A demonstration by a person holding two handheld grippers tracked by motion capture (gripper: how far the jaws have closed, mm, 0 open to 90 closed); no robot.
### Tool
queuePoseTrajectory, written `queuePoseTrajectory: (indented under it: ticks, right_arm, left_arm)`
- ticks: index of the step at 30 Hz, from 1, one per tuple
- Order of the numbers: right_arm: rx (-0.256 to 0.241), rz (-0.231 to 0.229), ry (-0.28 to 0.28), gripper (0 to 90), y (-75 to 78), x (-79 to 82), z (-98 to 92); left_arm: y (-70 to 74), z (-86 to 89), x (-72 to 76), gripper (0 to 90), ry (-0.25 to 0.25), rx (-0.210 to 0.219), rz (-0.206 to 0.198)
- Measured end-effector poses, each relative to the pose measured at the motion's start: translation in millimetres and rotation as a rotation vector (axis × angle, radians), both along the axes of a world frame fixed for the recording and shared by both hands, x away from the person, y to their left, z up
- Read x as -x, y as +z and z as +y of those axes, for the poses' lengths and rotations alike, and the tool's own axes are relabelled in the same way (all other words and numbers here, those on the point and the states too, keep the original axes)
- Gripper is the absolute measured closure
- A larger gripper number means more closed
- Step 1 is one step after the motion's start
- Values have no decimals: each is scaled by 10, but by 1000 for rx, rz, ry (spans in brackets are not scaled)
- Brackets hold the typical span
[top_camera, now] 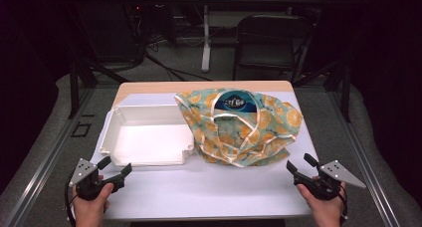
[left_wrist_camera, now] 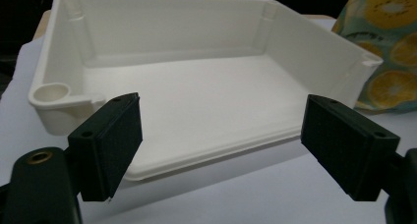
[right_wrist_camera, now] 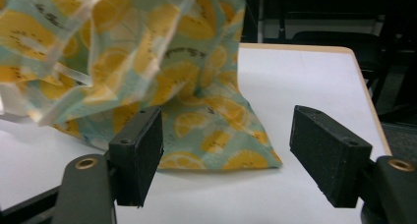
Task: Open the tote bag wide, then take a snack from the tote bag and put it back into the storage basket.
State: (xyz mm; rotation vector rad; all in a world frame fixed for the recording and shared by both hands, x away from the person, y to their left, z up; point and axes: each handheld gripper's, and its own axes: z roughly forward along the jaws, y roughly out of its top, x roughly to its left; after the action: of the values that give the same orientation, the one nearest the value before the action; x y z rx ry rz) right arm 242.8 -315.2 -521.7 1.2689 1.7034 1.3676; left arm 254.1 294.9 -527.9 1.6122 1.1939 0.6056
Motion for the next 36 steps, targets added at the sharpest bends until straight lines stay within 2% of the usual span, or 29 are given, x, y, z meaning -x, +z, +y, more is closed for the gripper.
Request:
queuePoseTrajectory:
  ticks: [2, 3, 7, 10, 11, 15, 16, 18, 20, 22, 25, 26, 28, 30, 32, 36]
  right_arm:
    - [-3, -1, 8, 289, 11, 0, 20]
    - [-14, -9, 25, 291, 33, -1, 64]
    - [-15, -20, 42, 296, 78, 3, 109]
    - [-32, -28, 52, 300, 143, -13, 131]
    - [-44, -34, 60, 301, 164, -18, 143]
    - [-29, -43, 76, 302, 247, -60, 197]
    - [-47, -44, 78, 301, 268, -74, 206]
    - [-65, -51, 79, 299, 325, -102, 204]
    - [-53, -73, 66, 298, 425, -136, 208]
    - [-45, -78, 60, 298, 457, -151, 214]
    - [-40, -68, 68, 295, 514, -236, 228]
    - [-36, -43, 80, 279, 523, -293, 255]
    - [-21, -44, 78, 274, 529, -312, 274]
    - [-5, -61, 68, 275, 561, -323, 309]
    - [-24, -82, 76, 274, 637, -347, 315]
    - [0, -94, 61, 249, 707, -390, 300]
  left_arm:
    - [17, -31, 18, 187, -9, 21, 0]
    - [22, -45, 20, 230, -16, 32, 0]
    - [67, -146, -7, 276, -49, 21, -13]
    - [140, -245, -39, 328, -84, 46, -25]
    - [170, -282, -53, 347, -93, 46, -29]
    - [293, -424, -118, 414, -132, 26, -48]
    - [323, -456, -135, 422, -141, 29, -52]
    - [385, -517, -182, 427, -159, 36, -60]
    - [440, -596, -238, 437, -176, 46, -69]
    - [480, -691, -298, 439, -195, 49, -72]
    - [523, -841, -390, 439, -228, 56, -77]
    - [539, -885, -422, 439, -236, 54, -81]
    - [580, -961, -483, 439, -251, 62, -88]
    - [627, -1027, -542, 439, -262, 64, -96]
    - [677, -1081, -588, 441, -274, 65, -100]
    - [759, -1170, -647, 443, -304, 58, -104]
